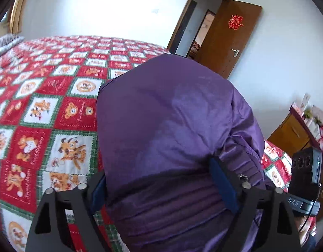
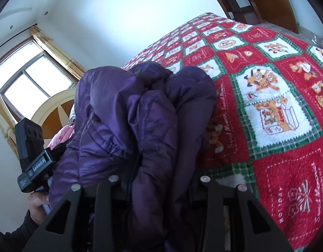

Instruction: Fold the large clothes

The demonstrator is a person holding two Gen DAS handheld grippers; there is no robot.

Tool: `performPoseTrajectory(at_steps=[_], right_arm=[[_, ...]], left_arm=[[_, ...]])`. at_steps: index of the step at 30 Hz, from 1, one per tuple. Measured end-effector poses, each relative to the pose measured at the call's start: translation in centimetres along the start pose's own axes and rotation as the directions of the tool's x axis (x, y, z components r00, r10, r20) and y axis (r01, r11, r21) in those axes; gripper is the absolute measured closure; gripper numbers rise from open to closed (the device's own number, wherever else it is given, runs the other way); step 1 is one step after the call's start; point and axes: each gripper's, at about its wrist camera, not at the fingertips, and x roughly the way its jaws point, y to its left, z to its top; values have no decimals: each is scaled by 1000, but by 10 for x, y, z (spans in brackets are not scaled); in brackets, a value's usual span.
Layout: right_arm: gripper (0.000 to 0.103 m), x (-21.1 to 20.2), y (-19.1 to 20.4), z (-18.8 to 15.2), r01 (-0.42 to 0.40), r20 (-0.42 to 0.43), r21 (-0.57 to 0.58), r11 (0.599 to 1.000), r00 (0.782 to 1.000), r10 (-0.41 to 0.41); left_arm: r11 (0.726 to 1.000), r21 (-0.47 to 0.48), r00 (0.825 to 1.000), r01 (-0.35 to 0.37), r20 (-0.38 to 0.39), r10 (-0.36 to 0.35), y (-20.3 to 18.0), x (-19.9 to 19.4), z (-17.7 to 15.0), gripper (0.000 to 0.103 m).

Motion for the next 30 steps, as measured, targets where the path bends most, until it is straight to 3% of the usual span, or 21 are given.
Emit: performPoseTrajectory(at_steps=[9,14,19,24,30], right_arm=[[67,2,43,-16,-21,-48,-57,998,999,19],[67,21,84,-29,-85,-97,-105,991,992,75],[67,51,146,-46,-186,-171,-175,967,973,156],[67,80,203,-62,-267,-246,-237,934,947,208],[67,130,248,-87,-292,-318,-297,909,928,194]], left_arm=[[991,88,995,-97,28,94,0,-39,0,18],[983,70,985,-169,47,166,21,-83,-11,18],[966,18,964,-258,65,256,56,-150,-29,18],[935,-58,933,-349,75,352,96,-209,-51,18],[898,-153,904,-412,52,424,151,-231,-78,18]])
